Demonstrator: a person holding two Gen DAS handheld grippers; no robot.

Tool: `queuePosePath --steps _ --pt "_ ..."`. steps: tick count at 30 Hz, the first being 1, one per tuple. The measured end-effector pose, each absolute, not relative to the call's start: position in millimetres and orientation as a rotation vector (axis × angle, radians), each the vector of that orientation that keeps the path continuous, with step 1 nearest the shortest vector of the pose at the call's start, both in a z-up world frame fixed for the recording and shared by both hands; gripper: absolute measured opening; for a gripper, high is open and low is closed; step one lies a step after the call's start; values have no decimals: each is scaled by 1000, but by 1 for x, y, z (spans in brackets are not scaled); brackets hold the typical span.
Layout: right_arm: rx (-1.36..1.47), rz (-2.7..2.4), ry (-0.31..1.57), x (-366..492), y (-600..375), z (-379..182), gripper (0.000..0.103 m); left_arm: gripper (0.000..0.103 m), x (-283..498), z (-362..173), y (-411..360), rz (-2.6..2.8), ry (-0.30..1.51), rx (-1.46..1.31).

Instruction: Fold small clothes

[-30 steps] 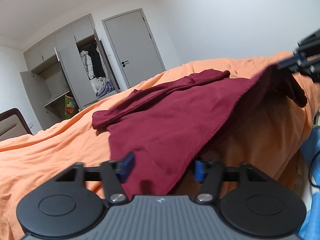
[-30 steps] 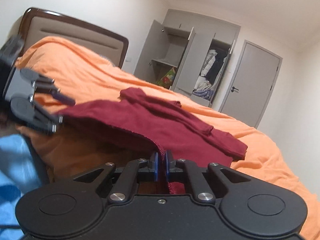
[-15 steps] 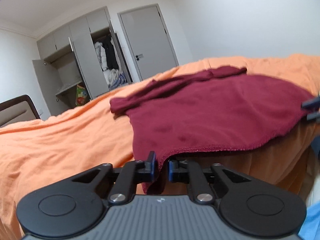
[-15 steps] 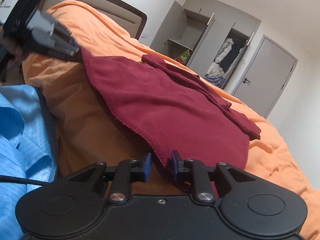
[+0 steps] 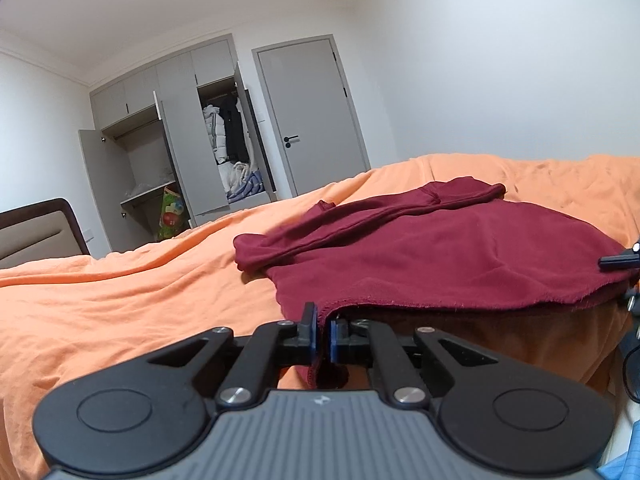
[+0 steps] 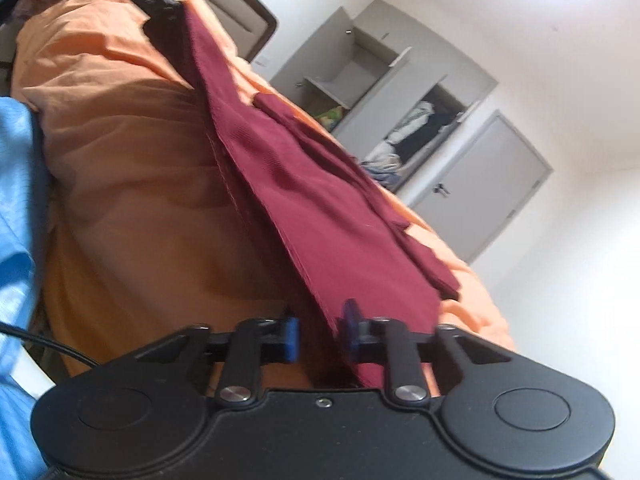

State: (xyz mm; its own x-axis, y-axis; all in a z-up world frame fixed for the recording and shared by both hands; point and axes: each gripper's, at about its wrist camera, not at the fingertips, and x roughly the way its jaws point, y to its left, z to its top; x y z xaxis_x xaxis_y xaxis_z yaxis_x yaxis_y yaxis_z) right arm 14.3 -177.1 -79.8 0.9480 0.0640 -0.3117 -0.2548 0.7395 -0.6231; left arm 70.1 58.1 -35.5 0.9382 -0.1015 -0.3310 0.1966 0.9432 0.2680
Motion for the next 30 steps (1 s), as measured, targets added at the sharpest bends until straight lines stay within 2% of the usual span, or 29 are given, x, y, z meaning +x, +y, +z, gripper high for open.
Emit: queuePosePath --steps 3,13,22,30 --pt "-659 180 247 7 -192 -70 5 4 62 -37 58 -161 306 294" --pt "-705 224 132 -34 -213 -14 4 4 9 5 67 -185 211 143" --pt "-686 412 312 -91 -234 63 4 4 -52 61 70 -298 192 291" --pt "-706 438 336 -91 -229 83 4 4 -54 84 65 -307 217 301"
